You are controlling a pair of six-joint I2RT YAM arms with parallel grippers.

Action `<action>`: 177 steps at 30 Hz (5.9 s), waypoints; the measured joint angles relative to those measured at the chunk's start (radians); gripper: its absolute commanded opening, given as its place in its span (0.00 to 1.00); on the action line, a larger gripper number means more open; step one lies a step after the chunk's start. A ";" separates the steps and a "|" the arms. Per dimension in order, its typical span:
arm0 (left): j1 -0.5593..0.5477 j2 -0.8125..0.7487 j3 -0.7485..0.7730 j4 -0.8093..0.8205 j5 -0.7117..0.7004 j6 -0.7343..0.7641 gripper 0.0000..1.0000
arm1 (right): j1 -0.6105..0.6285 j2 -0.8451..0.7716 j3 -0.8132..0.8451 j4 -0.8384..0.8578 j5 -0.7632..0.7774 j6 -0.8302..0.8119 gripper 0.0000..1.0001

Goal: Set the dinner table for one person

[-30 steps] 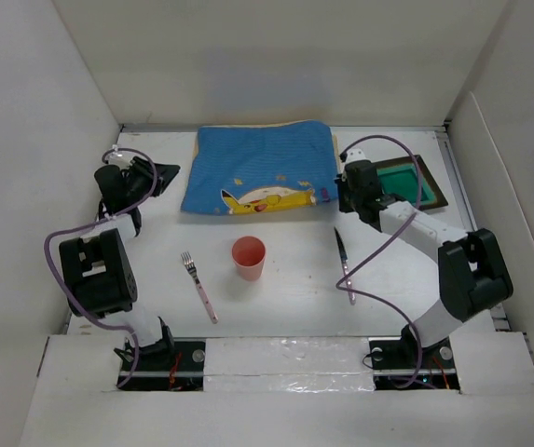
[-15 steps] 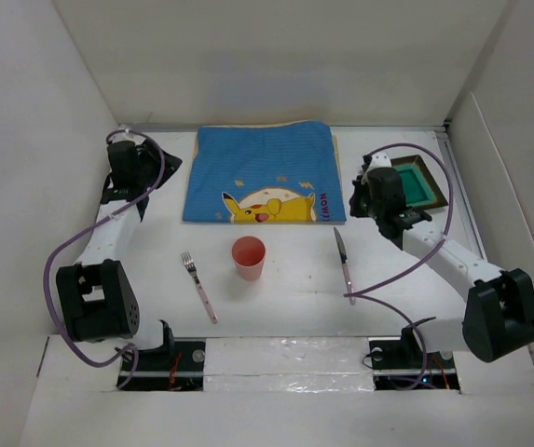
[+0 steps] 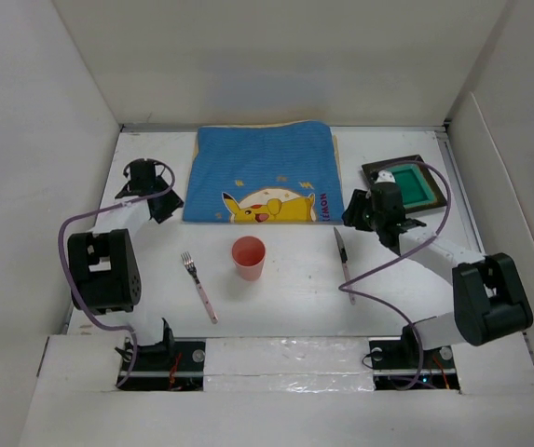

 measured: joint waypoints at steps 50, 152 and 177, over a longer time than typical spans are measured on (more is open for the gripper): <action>-0.011 0.111 -0.055 0.051 0.094 -0.039 0.00 | -0.120 0.211 -0.040 0.233 -0.214 0.176 0.00; -0.108 -0.888 -0.274 0.030 0.398 0.119 0.30 | -0.516 0.218 0.302 0.189 -0.469 0.451 0.00; -0.104 -0.880 -0.274 0.029 0.397 0.122 0.31 | -0.025 0.806 0.888 0.001 -0.726 0.355 0.00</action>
